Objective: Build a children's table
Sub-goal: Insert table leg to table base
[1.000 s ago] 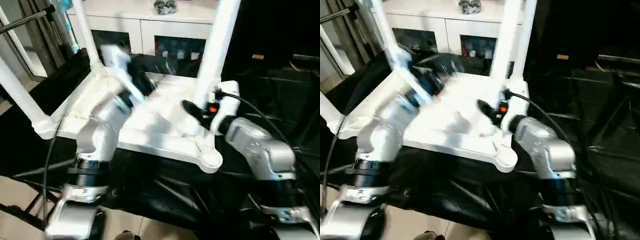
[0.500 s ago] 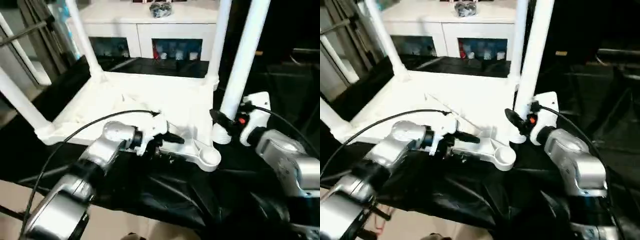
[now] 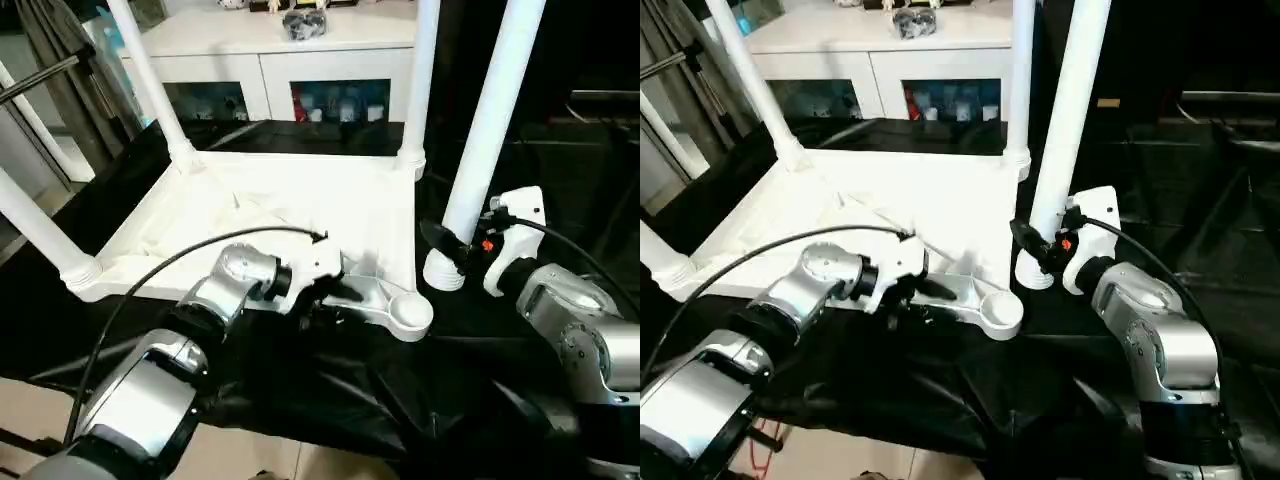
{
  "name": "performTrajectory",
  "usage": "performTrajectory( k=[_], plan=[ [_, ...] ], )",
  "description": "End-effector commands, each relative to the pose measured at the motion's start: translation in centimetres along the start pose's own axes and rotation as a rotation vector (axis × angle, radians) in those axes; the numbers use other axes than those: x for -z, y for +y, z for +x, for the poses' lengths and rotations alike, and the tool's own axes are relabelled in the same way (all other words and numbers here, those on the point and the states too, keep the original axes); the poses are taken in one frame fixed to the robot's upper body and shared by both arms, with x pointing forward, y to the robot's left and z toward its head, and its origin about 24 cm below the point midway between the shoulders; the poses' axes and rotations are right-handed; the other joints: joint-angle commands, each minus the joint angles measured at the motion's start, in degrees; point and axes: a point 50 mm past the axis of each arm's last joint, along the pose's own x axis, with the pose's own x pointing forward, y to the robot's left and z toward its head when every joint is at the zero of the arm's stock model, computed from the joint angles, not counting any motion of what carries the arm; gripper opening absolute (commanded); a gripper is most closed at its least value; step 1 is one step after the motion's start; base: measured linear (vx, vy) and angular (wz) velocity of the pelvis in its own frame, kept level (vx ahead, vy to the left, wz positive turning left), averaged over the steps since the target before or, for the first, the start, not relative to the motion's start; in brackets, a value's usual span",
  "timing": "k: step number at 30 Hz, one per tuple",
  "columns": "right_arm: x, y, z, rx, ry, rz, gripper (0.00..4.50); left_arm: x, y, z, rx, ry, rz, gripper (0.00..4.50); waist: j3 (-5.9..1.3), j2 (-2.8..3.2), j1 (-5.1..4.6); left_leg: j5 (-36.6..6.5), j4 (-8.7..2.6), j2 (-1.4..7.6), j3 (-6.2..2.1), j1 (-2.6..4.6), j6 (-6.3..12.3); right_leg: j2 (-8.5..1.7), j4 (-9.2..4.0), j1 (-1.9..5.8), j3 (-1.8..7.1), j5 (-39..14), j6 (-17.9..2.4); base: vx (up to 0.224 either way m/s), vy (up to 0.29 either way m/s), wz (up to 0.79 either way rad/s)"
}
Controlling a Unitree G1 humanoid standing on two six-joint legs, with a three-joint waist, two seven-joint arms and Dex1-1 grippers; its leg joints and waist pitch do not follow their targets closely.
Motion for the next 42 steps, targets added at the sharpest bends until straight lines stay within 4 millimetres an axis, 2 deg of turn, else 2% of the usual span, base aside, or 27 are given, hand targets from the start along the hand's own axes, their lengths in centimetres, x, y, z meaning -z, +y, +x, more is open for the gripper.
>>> performTrajectory(
  k=[1, 3, 4, 5, 6, 11, 12, 16, 17, 19, 20, 24, 26, 27, 28, 29, 30, 32, 35, 36, 37, 38, 39, 40, 41, 42],
  plan=[
    [-0.3, 0.5, -0.1, -0.016, -0.004, -0.020, 1.88, -0.2, 0.4, -0.3, -0.012, 0.028, 0.022, 1.34, -4.03, -0.85, -0.17, -12.74, -3.45, -0.32, 0.04, 1.00, 1.59, -1.56, -4.74, 3.18, 0.79, -12.19, -12.84, 0.000, 0.000, 0.00],
    [-0.2, 0.5, -0.3, -0.015, 0.000, -0.024, 1.88, 0.1, 0.3, -0.2, -0.005, 0.045, 0.024, 1.16, -4.01, -0.82, -0.25, -13.06, -3.54, -0.27, -0.04, 0.97, 1.57, -1.62, -4.75, 3.24, 0.77, -12.95, -12.73, 0.000, 0.000, 0.00],
    [-0.2, 0.5, -0.3, -0.014, 0.001, -0.025, 1.88, 0.1, 0.3, -0.2, -0.004, 0.049, 0.023, 1.04, -3.99, -0.36, -0.27, -13.06, -3.53, -0.25, -0.08, 0.98, 1.56, -1.62, -4.73, 3.22, 0.79, -12.96, -12.68, 0.000, 0.000, 0.00],
    [-0.2, 0.5, -0.4, -0.013, 0.001, -0.025, 1.88, 0.2, 0.3, -0.1, -0.005, 0.053, 0.023, 0.94, -3.97, -0.66, -0.40, -13.38, -3.58, -0.27, -0.07, 0.96, 1.58, -1.59, -4.84, 3.23, 0.76, -13.12, -12.63, 0.000, 0.000, 0.00],
    [-0.2, 0.5, -0.4, -0.013, 0.001, -0.025, 1.88, 0.2, 0.3, -0.1, -0.005, 0.056, 0.024, 0.90, -3.96, -0.52, -0.46, -13.46, -3.58, -0.35, -0.10, 0.89, 1.53, -1.61, -4.80, 3.31, 0.73, -13.40, -12.65, 0.000, 0.000, 0.00],
    [-0.3, 0.5, -0.6, -0.013, 0.003, -0.029, 1.88, 0.4, 0.4, -0.2, -0.004, 0.065, 0.014, 0.46, -3.92, -0.59, -0.93, -12.98, -3.51, -0.45, -0.06, 0.78, 2.13, -1.61, -5.03, 3.25, 0.71, -15.07, -12.17, 0.000, 0.000, 0.00],
    [-0.2, 0.6, -0.6, -0.015, 0.005, -0.030, 1.88, 0.4, 0.5, -0.3, -0.003, 0.066, 0.013, 0.46, -3.93, -1.11, -1.00, -12.12, -3.56, -0.41, -0.05, 0.62, 2.51, -1.64, -5.04, 3.33, 0.71, -15.25, -12.02, 0.000, 0.000, 0.00],
    [-0.2, 0.6, -0.5, -0.028, 0.014, -0.034, 1.88, 0.2, 0.6, -0.5, 0.001, 0.040, -0.015, 0.17, -4.01, -1.51, -1.10, -10.69, -3.42, -0.39, 0.05, 0.56, 3.39, -1.70, -4.99, 3.25, 0.75, -14.68, -12.39, 0.000, 0.000, 0.00],
    [-0.2, 0.7, -0.5, -0.029, 0.014, -0.034, 1.88, 0.2, 0.6, -0.5, 0.000, 0.036, -0.019, 0.11, -4.01, -1.36, -1.07, -10.47, -3.39, -0.39, 0.02, 0.54, 3.49, -1.72, -4.90, 3.25, 0.75, -14.62, -12.46, 0.000, 0.000, 0.00],
    [-0.2, 1.0, -0.3, -0.045, 0.018, -0.036, 1.88, 0.2, 0.7, -0.7, -0.008, 0.018, -0.066, 0.01, -3.98, -1.55, -1.11, -10.05, -3.40, -0.38, 0.06, 0.51, 3.80, -1.72, -4.84, 3.25, 0.74, -14.35, -12.56, 0.000, 0.000, 0.00],
    [-0.1, 1.0, -0.2, -0.046, 0.018, -0.036, 1.88, 0.3, 0.7, -0.8, -0.009, 0.019, -0.074, 0.00, -3.95, -1.31, -1.22, -10.16, -3.39, -0.39, 0.01, 0.48, 3.92, -1.73, -4.87, 3.24, 0.70, -14.55, -12.59, 0.000, 0.000, 0.00],
    [0.1, 1.4, -0.1, -0.052, 0.019, -0.033, 1.88, 0.7, 0.8, -1.0, -0.049, 0.017, -0.113, 0.00, -3.86, -1.32, -1.41, -10.97, -3.45, -0.35, 0.05, 0.62, 3.86, -1.69, -4.99, 3.09, 0.75, -14.97, -12.68, 0.000, 0.000, 0.00],
    [0.2, 1.6, 0.0, -0.055, 0.020, -0.029, 1.88, 0.9, 0.8, -1.1, -0.083, 0.015, -0.133, 0.00, -3.74, -1.79, -1.55, -11.60, -3.52, -0.42, 0.09, 0.55, 3.75, -1.70, -5.18, 3.12, 0.72, -16.85, -12.24, 0.000, 0.000, 0.00],
    [0.2, 1.6, 0.0, -0.055, 0.021, -0.028, 1.88, 1.0, 0.9, -1.1, -0.094, 0.012, -0.145, 0.00, -3.73, -1.60, -1.55, -11.66, -3.55, -0.36, 0.03, 0.56, 3.69, -1.75, -5.09, 3.11, 0.74, -17.23, -12.18, 0.000, 0.000, 0.00],
    [0.3, 1.8, 0.2, -0.062, 0.022, -0.021, 1.88, 1.0, 0.8, -1.1, -0.112, -0.003, -0.170, 0.00, -3.64, -1.88, -1.68, -11.77, -3.64, -0.33, 0.02, 0.49, 3.69, -1.70, -5.17, 3.07, 0.71, -17.83, -11.96, 0.000, 0.000, 0.00],
    [0.4, 2.0, 0.2, -0.065, 0.023, -0.019, 1.88, 1.0, 0.8, -1.1, -0.120, -0.016, -0.178, 0.00, -3.64, -1.76, -1.79, -11.67, -3.67, -0.28, -0.02, 0.49, 3.74, -1.76, -5.11, 3.01, 0.71, -18.09, -11.94, 0.000, 0.000, 0.00],
    [0.5, 2.2, 0.4, -0.068, 0.023, -0.016, 1.88, 1.0, 0.7, -1.1, -0.132, -0.024, -0.186, 0.00, -3.60, -1.97, -1.97, -11.40, -3.73, -0.25, -0.05, 0.33, 3.91, -1.72, -5.02, 3.10, 0.70, -17.94, -11.90, 0.000, 0.000, 0.00],
    [0.6, 2.5, 0.5, -0.077, 0.024, -0.011, 1.88, 1.0, 0.6, -1.2, -0.150, -0.027, -0.196, 0.00, -3.44, -1.89, -2.29, -11.69, -3.85, -0.37, -0.10, 0.14, 3.91, -1.65, -5.16, 3.09, 0.62, -19.12, -11.25, 0.000, 0.000, 0.00],
    [0.8, 3.0, 0.8, -0.090, 0.026, -0.005, 1.88, 1.3, 0.1, -1.4, -0.199, -0.021, -0.230, 0.00, -3.57, -2.03, -2.47, -11.52, -3.91, -0.13, -0.15, 0.36, 3.73, -1.74, -5.00, 2.98, 0.74, -19.22, -11.11, 0.000, 0.000, 0.00],
    [1.0, 3.2, 1.0, -0.097, 0.029, -0.002, 1.88, 1.5, -0.4, -1.5, -0.213, -0.022, -0.229, 0.00, -3.46, -2.13, -2.61, -11.72, -3.81, -0.34, 0.04, 0.44, 3.80, -1.52, -5.35, 2.67, 0.76, -19.66, -10.90, 0.000, 0.000, 0.00],
    [1.0, 3.2, 1.0, -0.097, 0.029, -0.001, 1.88, 1.5, -0.5, -1.5, -0.214, -0.022, -0.229, 0.00, -3.65, -2.37, -2.57, -11.23, -3.88, -0.02, -0.12, 0.42, 3.73, -1.73, -4.94, 3.01, 0.82, -18.33, -11.28, 0.000, 0.000, 0.00],
    [1.2, 3.3, 1.1, -0.101, 0.032, 0.001, 1.88, 1.5, -0.8, -1.5, -0.222, -0.029, -0.220, 0.00, -3.38, -2.45, -2.82, -11.38, -4.04, -0.16, -0.04, 0.20, 3.98, -1.52, -5.13, 2.78, 0.71, -18.83, -11.03, 0.000, 0.000, 0.00],
    [1.3, 3.4, 1.2, -0.103, 0.034, 0.002, 1.88, 1.5, -1.1, -1.6, -0.228, -0.034, -0.215, 0.00, -3.42, -2.82, -2.93, -11.79, -3.97, -0.10, 0.06, 0.40, 3.99, -1.53, -5.27, 2.64, 0.80, -19.04, -10.93, 0.000, 0.000, 0.00],
    [1.3, 3.4, 1.2, -0.103, 0.034, 0.002, 1.88, 1.5, -1.1, -1.6, -0.228, -0.034, -0.215, 0.00, -3.42, -2.82, -2.93, -11.79, -3.97, -0.10, 0.06, 0.40, 3.99, -1.53, -5.27, 2.64, 0.80, -19.04, -10.93, 0.000, 0.000, 0.00],
    [1.4, 3.5, 1.2, -0.108, 0.037, 0.005, 1.88, 1.5, -1.3, -1.6, -0.237, -0.035, -0.218, 0.00, -3.53, -2.55, -2.81, -11.34, -3.95, 0.01, 0.00, 0.53, 3.86, -1.60, -4.98, 2.60, 0.87, -18.13, -11.14, 0.000, 0.000, 0.00],
    [1.4, 3.6, 1.3, -0.113, 0.039, 0.008, 1.88, 1.5, -1.6, -1.7, -0.243, -0.033, -0.222, 0.00, -3.55, -2.69, -2.74, -11.00, -3.97, 0.01, -0.04, 0.40, 3.91, -1.65, -4.81, 2.70, 0.87, -17.83, -11.00, 0.000, 0.000, 0.00]
  ],
)
